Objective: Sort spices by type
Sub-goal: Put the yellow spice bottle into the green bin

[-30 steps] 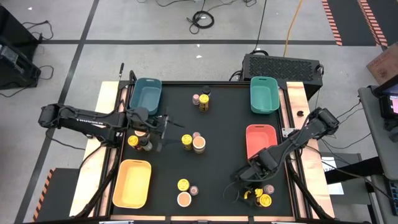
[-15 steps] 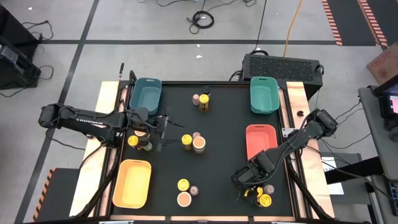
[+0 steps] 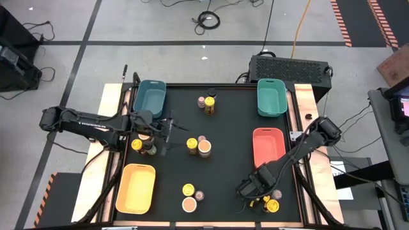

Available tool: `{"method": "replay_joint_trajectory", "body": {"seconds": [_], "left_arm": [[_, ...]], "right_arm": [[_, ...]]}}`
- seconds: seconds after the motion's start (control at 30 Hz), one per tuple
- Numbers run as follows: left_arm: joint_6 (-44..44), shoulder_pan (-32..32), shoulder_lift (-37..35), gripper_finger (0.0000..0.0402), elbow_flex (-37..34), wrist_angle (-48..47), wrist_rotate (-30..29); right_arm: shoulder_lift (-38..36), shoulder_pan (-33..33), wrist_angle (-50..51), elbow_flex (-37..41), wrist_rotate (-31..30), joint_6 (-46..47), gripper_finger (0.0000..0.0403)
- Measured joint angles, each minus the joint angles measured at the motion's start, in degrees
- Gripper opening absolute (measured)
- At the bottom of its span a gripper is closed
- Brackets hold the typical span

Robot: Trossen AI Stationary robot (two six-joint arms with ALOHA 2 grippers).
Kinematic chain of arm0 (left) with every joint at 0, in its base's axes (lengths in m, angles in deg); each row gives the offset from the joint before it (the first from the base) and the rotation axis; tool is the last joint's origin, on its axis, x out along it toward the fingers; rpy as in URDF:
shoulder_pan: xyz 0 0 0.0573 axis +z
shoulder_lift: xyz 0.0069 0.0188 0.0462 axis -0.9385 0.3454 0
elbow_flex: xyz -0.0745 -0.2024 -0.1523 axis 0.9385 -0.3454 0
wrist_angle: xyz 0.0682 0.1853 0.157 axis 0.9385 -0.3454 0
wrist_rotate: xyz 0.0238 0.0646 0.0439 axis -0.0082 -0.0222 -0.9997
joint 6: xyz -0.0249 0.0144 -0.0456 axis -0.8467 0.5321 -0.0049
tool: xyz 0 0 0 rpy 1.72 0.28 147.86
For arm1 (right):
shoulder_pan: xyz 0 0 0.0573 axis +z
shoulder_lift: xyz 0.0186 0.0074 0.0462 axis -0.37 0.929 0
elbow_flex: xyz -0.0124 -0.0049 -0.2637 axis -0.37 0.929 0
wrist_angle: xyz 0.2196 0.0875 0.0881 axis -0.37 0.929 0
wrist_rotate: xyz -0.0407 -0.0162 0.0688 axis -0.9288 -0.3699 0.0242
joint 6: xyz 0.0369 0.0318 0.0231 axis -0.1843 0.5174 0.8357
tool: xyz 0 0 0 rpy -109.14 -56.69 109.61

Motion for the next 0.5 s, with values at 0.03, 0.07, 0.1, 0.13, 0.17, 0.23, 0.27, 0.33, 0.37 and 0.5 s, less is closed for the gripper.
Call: {"method": "replay_joint_trajectory", "body": {"seconds": [0.03, 0.07, 0.1, 0.13, 0.17, 0.23, 0.27, 0.33, 0.37, 0.5], "left_arm": [[-0.01, 0.00, 0.00, 0.0290, 0.00, 0.00, 0.00], [-0.02, 0.00, 0.00, 0.0290, 0.00, 0.01, 0.01], [-0.02, 0.00, 0.00, 0.0290, 0.00, 0.02, 0.01], [-0.02, 0.00, 0.00, 0.0290, 0.00, 0.00, -0.01], [-0.02, -0.02, 0.00, 0.0290, 0.00, 0.02, 0.01], [-0.01, 0.00, 0.00, 0.0290, 0.00, -0.08, 0.00], [0.01, 0.00, 0.00, 0.0290, 0.00, -0.12, 0.00], [-0.01, 0.00, 0.00, 0.0290, 0.00, -0.14, -0.02], [0.01, 0.00, 0.02, 0.0290, 0.00, -0.15, -0.02], [0.01, 0.00, 0.01, 0.0290, 0.00, -0.19, -0.02]], "right_arm": [[0.08, -0.03, 0.00, 0.00, 0.00, 0.00, 0.0254], [0.12, -0.01, 0.02, -0.02, -0.10, 0.00, 0.0254], [0.16, 0.00, 0.06, -0.02, -0.18, 0.00, 0.0254], [0.24, 0.01, 0.03, -0.02, -0.37, 0.00, 0.0254], [0.30, 0.01, 0.01, -0.04, -0.63, 0.07, 0.0254], [0.33, 0.01, 0.11, -0.07, -0.86, 0.43, 0.0254], [0.36, 0.01, 0.17, -0.07, -1.11, 0.45, 0.0254], [0.46, 0.03, 0.09, -0.07, -1.62, 0.76, 0.0254], [0.44, 0.06, -0.01, -0.07, -2.21, 1.02, 0.0254], [0.44, 0.04, -0.28, -0.05, -4.42, 0.13, 0.0254]]}}
